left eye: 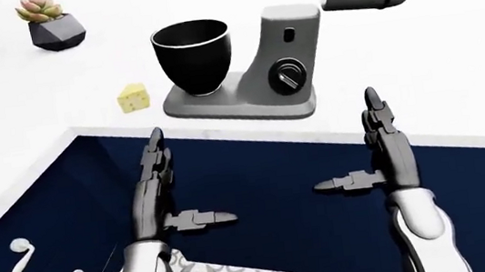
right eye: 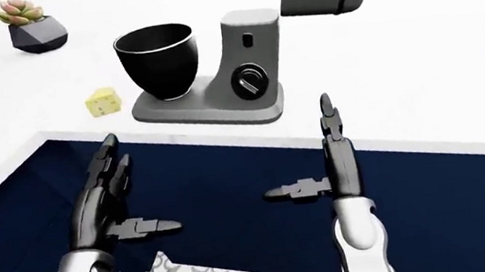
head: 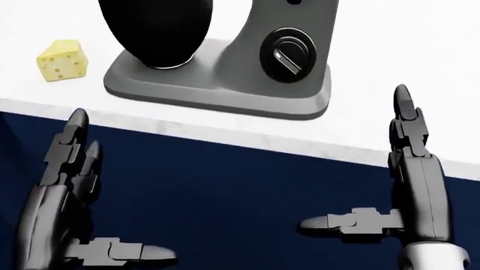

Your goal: Place the cheese in the stand mixer bowl.

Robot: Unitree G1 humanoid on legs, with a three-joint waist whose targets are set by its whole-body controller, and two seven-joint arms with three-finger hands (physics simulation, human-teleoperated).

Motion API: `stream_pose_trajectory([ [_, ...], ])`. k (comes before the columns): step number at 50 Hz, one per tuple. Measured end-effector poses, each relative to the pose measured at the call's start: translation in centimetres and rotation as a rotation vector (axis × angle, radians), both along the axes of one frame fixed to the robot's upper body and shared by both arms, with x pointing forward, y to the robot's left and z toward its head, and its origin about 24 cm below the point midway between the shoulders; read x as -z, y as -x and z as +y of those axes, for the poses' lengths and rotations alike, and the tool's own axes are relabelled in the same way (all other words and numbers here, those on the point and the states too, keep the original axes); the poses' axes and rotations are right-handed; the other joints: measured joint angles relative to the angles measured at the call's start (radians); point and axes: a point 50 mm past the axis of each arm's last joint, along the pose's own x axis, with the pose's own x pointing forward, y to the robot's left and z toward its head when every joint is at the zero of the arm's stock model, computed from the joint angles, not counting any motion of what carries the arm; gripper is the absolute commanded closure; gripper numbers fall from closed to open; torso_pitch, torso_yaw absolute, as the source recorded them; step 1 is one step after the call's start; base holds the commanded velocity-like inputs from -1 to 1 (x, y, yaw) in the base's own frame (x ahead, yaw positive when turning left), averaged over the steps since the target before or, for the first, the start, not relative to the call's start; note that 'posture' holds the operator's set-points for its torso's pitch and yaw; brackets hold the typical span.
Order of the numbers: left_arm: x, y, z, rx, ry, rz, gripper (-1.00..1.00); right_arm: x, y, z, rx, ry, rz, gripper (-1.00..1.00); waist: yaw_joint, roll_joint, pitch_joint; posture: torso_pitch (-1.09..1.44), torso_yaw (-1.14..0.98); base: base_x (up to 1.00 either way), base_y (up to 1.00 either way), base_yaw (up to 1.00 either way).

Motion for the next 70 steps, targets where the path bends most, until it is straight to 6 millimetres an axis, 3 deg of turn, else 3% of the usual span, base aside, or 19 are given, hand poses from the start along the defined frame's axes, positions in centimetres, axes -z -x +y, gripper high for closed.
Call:
stream_pose_trajectory([
  [5, -0.7, 0.1, 0.4, -0.019, -0.003, -0.035, -1.00, -0.6, 0.2, 0.1, -0.007, 0.002, -0.028, -1.00, 0.000, 0.053, 0.008, 0.00, 0.00, 0.19, 0.00, 0.00],
  [8, -0.9, 0.1, 0.4, -0.020, -0.003, -0.052, -1.00, -0.9, 0.2, 0.1, -0.008, 0.004, -0.044, -1.00, -0.004, 0.108, 0.001, 0.00, 0.00, 0.20, 0.00, 0.00],
  [14, 0.1, 0.1, 1.1, -0.055, -0.011, 0.000, -1.00, -0.1, 0.1, 0.7, -0.039, -0.013, -0.001, -1.00, 0.024, 0.088, -0.002, 0.00, 0.00, 0.19, 0.00, 0.00],
  [18, -0.5, 0.2, 0.9, -0.042, -0.009, -0.032, -1.00, -0.8, 0.2, 0.4, -0.027, -0.006, -0.037, -1.00, 0.027, 0.041, 0.000, 0.00, 0.00, 0.20, 0.00, 0.00],
  [21, -1.1, 0.3, 1.1, -0.047, -0.008, -0.056, -1.00, -1.2, 0.4, 0.4, -0.027, -0.002, -0.058, -1.00, 0.028, -0.014, -0.007, 0.00, 0.00, 0.19, 0.00, 0.00],
  [23, -1.2, 0.5, 0.9, -0.040, 0.008, -0.055, -1.00, -1.0, 0.4, 0.0, -0.009, 0.006, -0.050, -1.00, 0.011, 0.000, -0.002, 0.00, 0.00, 0.19, 0.00, 0.00],
  [25, -1.1, 0.6, 1.0, -0.033, 0.013, -0.042, -1.00, -0.5, 0.5, -0.4, 0.014, 0.004, -0.020, -1.00, 0.002, -0.004, 0.000, 0.00, 0.00, 0.20, 0.00, 0.00],
  [27, -1.5, 0.8, 1.4, -0.046, 0.015, -0.047, -1.00, -0.3, 0.5, -0.4, 0.019, 0.002, -0.010, -1.00, 0.000, 0.006, -0.001, 0.00, 0.00, 0.19, 0.00, 0.00],
  [32, -3.4, 1.5, 2.1, -0.076, 0.009, -0.117, -1.00, -1.0, 0.6, -0.3, 0.007, 0.002, -0.045, -1.00, -0.003, 0.068, 0.009, 0.00, 0.00, 0.19, 0.00, 0.00],
  [34, -4.3, 1.9, 2.5, -0.087, 0.008, -0.146, -1.00, -1.2, 0.6, -0.3, 0.007, 0.003, -0.055, -1.00, -0.005, 0.109, 0.001, 0.00, 0.00, 0.20, 0.00, 0.00],
  [39, -5.1, 2.5, 3.4, -0.134, 0.001, -0.155, -1.00, -0.5, 0.7, -0.3, 0.011, -0.025, -0.029, -1.00, 0.015, 0.090, 0.001, 0.00, 0.00, 0.04, 0.00, 0.00],
  [44, -6.5, 3.2, 3.9, -0.147, 0.004, -0.195, -1.00, -1.2, 1.3, -1.0, 0.049, -0.023, -0.065, -1.00, 0.018, 0.014, 0.006, 0.00, 0.00, 0.00, 0.00, 0.00],
  [49, -7.3, 3.3, 4.5, -0.153, 0.008, -0.202, -1.00, -1.0, 1.6, -1.5, 0.080, -0.028, -0.051, -1.00, 0.017, 0.040, -0.013, 0.00, 0.00, 0.00, 0.00, 0.00],
  [54, -8.5, 3.3, 5.6, -0.184, -0.003, -0.243, -1.00, -1.4, 1.9, -1.6, 0.078, -0.029, -0.071, -1.00, 0.014, 0.050, -0.020, 0.00, 0.00, 0.00, 0.00, 0.00],
  [64, -10.4, 1.3, 8.4, -0.259, -0.035, -0.259, -1.00, -1.5, 2.1, -2.0, 0.085, -0.029, -0.078, -1.00, 0.007, 0.056, -0.011, 0.00, 0.00, 0.00, 0.00, 0.00],
  [70, -11.5, -0.9, 10.2, -0.290, -0.061, -0.247, -1.00, -1.6, 2.1, -1.7, 0.074, -0.030, -0.081, -1.00, 0.005, 0.056, -0.005, 0.00, 0.00, 0.00, 0.00, 0.00],
])
